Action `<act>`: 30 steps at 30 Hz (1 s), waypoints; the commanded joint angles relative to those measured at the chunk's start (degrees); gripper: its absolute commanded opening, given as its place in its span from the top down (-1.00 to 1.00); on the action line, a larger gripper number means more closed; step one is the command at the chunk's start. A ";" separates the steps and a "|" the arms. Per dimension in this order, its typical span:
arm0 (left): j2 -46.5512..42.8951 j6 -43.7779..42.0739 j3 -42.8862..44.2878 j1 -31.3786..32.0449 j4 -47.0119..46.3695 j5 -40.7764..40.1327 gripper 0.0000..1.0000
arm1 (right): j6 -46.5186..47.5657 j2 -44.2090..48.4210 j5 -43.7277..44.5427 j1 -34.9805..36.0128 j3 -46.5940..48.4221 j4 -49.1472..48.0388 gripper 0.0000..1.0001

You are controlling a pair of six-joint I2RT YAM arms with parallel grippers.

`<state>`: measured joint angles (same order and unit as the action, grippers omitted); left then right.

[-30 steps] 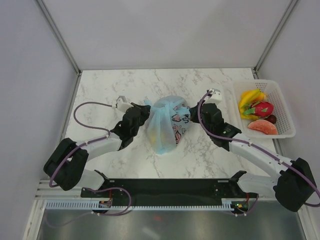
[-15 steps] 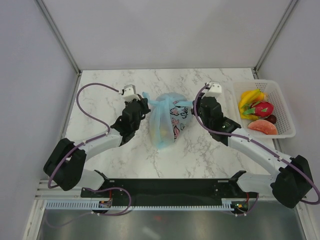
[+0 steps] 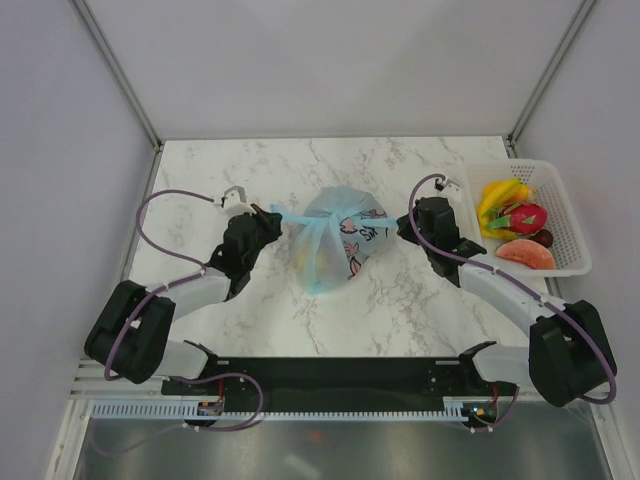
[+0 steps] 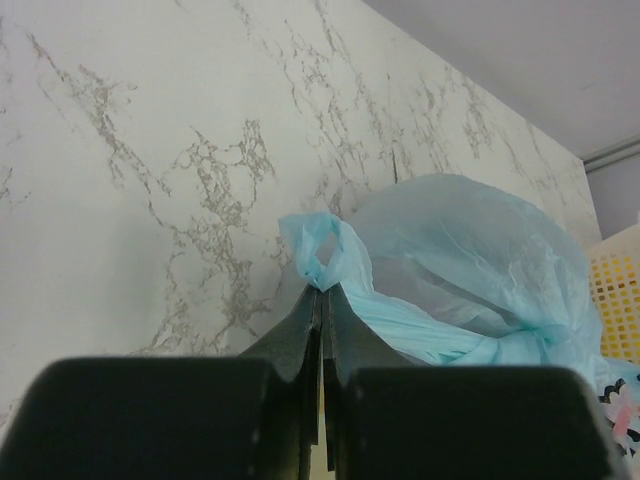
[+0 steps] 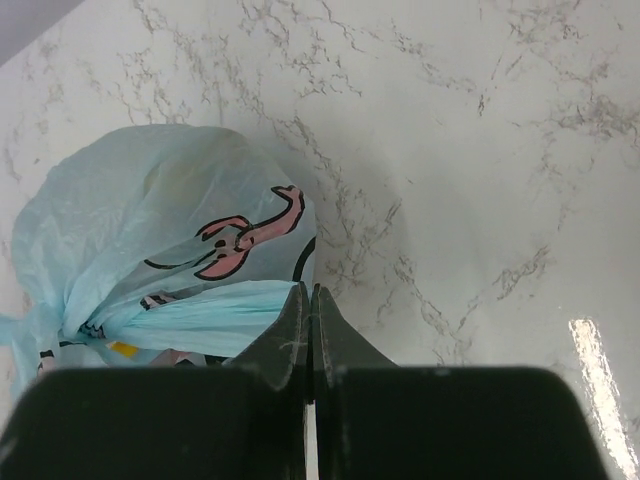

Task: Place the fake fruits into the plastic bag and tie a complex knot
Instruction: Tie the plastic bag at the center of the board, then reset both arms

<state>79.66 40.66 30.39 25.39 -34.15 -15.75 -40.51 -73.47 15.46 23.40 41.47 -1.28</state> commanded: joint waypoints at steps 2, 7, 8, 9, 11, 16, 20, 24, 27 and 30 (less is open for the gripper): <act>-4.07 -8.73 0.45 -4.82 -3.02 -11.08 0.95 | 4.12 4.47 11.62 -4.33 1.24 2.69 1.00; -4.69 -15.61 6.25 -1.93 -2.41 -8.86 0.95 | 7.81 3.95 9.50 -1.87 7.11 1.81 1.00; -4.51 -17.44 7.82 -0.53 -2.15 -9.04 0.95 | 8.08 3.34 9.32 -1.60 7.83 1.81 1.00; -4.34 -18.16 8.62 0.01 -1.71 -9.21 0.95 | 8.52 2.90 8.80 -1.51 8.36 1.72 1.00; -3.20 -18.08 10.39 0.45 0.30 -10.09 0.95 | 8.69 1.67 8.79 -1.51 9.68 1.81 1.00; -0.03 -4.67 7.24 -5.59 5.49 -9.76 0.95 | -0.40 -1.58 4.52 -9.92 6.18 3.13 1.00; 1.47 -0.15 3.19 -12.63 4.36 -6.23 0.95 | -3.52 -2.82 -0.62 -18.21 0.02 -0.39 1.00; 0.24 -1.54 2.92 -13.52 3.30 -3.86 0.95 | -3.44 -2.47 -3.24 -18.04 0.18 -1.89 1.00; -0.82 -4.00 5.02 -12.56 2.51 -1.92 0.95 | -0.98 -1.77 -1.68 -15.50 3.51 -1.18 1.00; -1.87 -5.68 8.01 -10.97 3.47 -0.96 0.96 | 1.74 -2.02 -1.05 -11.89 8.68 0.22 1.00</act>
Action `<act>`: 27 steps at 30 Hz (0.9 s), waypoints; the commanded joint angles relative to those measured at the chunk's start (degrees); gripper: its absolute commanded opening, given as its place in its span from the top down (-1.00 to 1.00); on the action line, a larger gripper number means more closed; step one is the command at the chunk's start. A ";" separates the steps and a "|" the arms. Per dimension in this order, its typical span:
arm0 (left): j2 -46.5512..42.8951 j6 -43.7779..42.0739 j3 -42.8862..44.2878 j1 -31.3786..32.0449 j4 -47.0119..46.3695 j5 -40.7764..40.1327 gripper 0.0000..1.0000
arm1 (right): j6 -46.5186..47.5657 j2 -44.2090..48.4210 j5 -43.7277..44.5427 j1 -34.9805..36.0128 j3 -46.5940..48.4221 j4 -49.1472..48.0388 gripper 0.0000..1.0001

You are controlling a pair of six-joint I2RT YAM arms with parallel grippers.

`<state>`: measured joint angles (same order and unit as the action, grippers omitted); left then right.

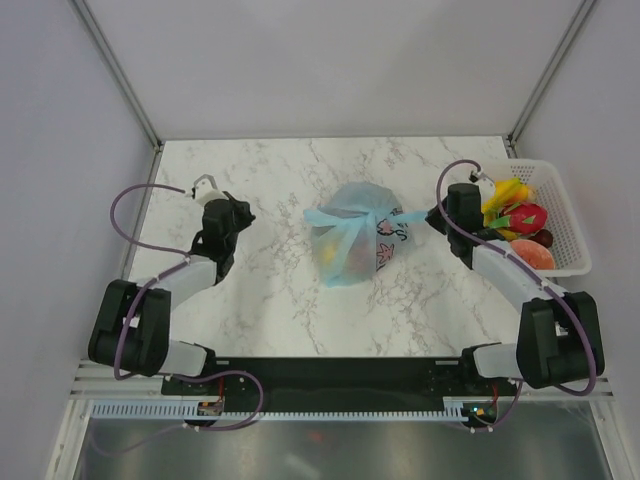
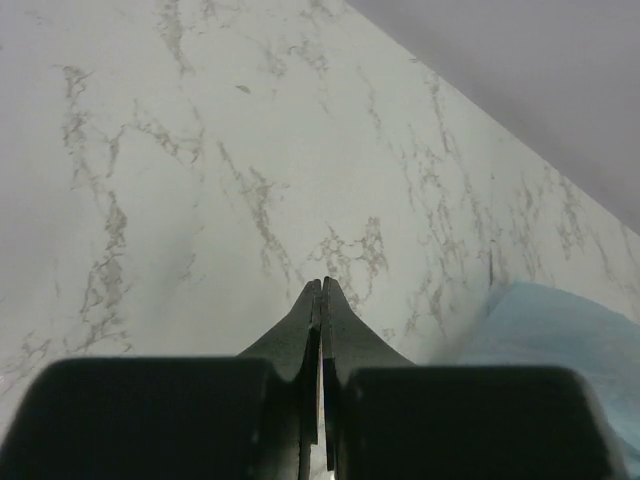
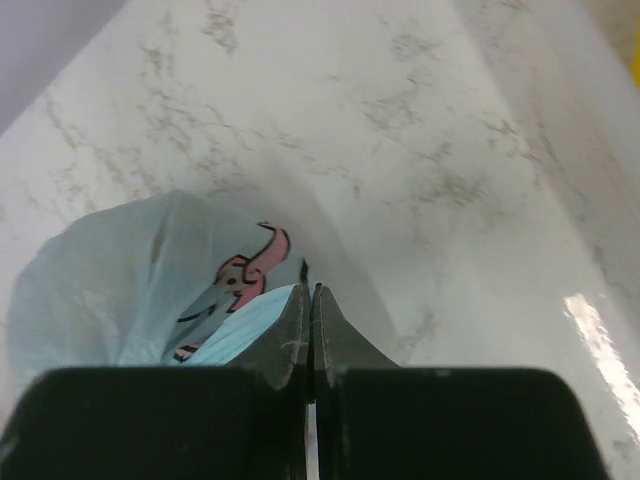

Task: Place the fake fruits into the plastic bag and tie a complex knot
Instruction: Reset both arms

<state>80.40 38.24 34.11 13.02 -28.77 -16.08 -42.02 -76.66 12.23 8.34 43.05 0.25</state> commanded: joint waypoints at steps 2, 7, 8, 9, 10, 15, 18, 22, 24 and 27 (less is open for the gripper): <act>-3.41 -3.17 6.49 1.57 -0.68 2.00 0.86 | 5.36 -0.50 0.79 4.84 9.76 1.14 0.97; -6.04 -3.08 8.61 1.75 4.16 7.20 -0.20 | 9.41 -0.95 0.77 5.11 14.78 5.11 -0.33; -7.52 -3.08 8.78 1.84 5.21 7.46 -0.30 | 9.93 -0.16 1.39 5.02 14.70 5.20 -0.46; -8.41 -3.34 9.13 1.84 6.96 7.55 -0.39 | 10.98 0.80 1.66 5.02 14.78 5.37 -0.58; -9.29 -3.78 10.27 1.84 10.46 7.99 -0.56 | 13.17 2.81 2.09 5.02 14.78 5.98 -0.79; -18.60 -7.65 14.93 1.75 24.01 10.09 -0.85 | 17.23 12.47 4.65 5.02 14.26 9.76 -0.96; -23.77 -8.44 17.56 1.75 34.02 12.29 -0.94 | 17.94 18.63 0.71 5.02 12.59 11.96 -0.95; -27.92 -7.65 20.21 1.84 45.98 15.10 -0.99 | 18.47 24.88 -2.82 5.02 10.83 17.84 -0.95; -29.77 -9.22 19.25 1.84 50.12 18.60 -0.99 | 18.64 28.91 -3.09 5.02 9.61 20.13 -0.96; -36.96 -12.73 14.17 1.84 50.48 22.31 -0.99 | 19.34 36.89 -4.23 5.02 5.57 21.28 -0.96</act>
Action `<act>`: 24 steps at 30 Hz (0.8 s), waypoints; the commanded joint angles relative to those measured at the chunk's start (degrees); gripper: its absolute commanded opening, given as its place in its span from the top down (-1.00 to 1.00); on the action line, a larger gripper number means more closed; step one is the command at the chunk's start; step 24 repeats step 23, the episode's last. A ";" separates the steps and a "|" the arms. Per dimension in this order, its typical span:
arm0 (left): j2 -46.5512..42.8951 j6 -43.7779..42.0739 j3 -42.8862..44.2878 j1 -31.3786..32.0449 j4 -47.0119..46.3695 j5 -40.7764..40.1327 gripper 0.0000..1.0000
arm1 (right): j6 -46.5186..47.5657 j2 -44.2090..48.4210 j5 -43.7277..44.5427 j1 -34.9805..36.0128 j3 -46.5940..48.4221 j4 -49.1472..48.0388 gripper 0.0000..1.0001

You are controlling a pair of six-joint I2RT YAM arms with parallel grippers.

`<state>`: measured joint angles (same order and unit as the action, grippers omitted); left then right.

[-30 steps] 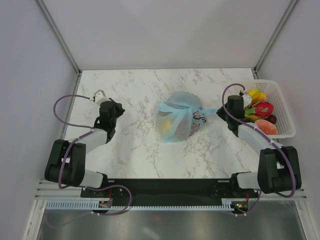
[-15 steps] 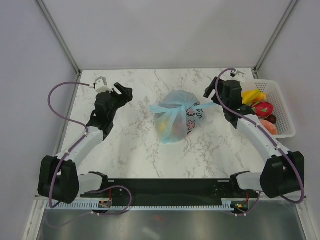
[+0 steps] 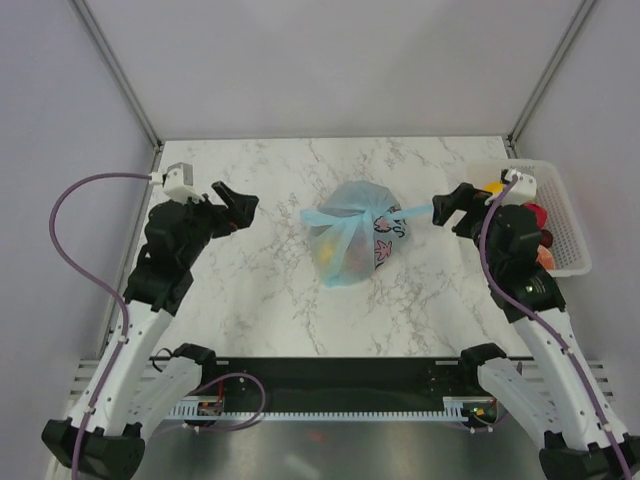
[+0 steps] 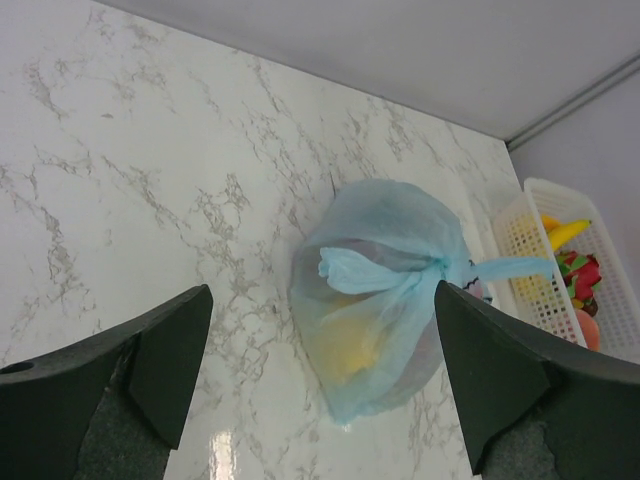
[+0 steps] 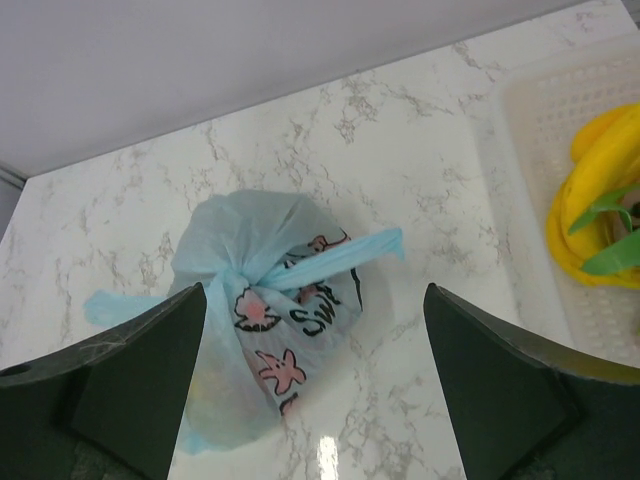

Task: Place the fake fruits into the plastic bag and tie a complex knot
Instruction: Reset both arms

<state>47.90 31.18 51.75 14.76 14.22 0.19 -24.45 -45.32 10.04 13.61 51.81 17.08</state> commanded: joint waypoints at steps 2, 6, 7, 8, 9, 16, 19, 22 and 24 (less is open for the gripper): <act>-10.87 -7.44 -6.03 0.00 7.40 5.70 -0.99 | 1.95 9.35 -2.31 -0.25 -5.22 4.98 -0.96; -20.90 -11.38 -12.18 0.09 7.84 10.09 -0.99 | 2.73 17.18 -2.66 -0.33 -6.72 7.96 -0.95; -22.57 -12.62 -12.89 0.09 7.93 10.71 -0.99 | 3.09 17.80 -2.66 -0.16 -6.98 9.19 -0.95; -24.76 -13.85 -13.51 0.09 8.19 11.23 -0.99 | 3.35 18.42 -2.49 -0.16 -7.42 9.81 -0.95; -25.92 -15.52 -14.47 0.09 8.46 12.02 -0.99 | 3.53 19.38 -2.40 -0.25 -7.78 10.77 -0.96; -29.53 -15.71 -16.50 0.09 9.42 15.28 -0.99 | 3.00 20.45 -3.10 -0.16 -7.78 11.92 -0.96; -29.53 -15.97 -16.50 0.09 9.78 15.02 -0.99 | 2.83 20.27 -2.66 -0.16 -7.69 12.36 -0.94; -29.27 -16.06 -16.50 0.09 9.78 15.20 -0.99 | 2.65 20.10 -2.74 -0.25 -7.69 12.36 -0.95; -29.27 -16.15 -16.59 0.00 9.78 15.20 -0.99 | 3.00 19.83 -3.01 -0.16 -7.43 12.36 -0.96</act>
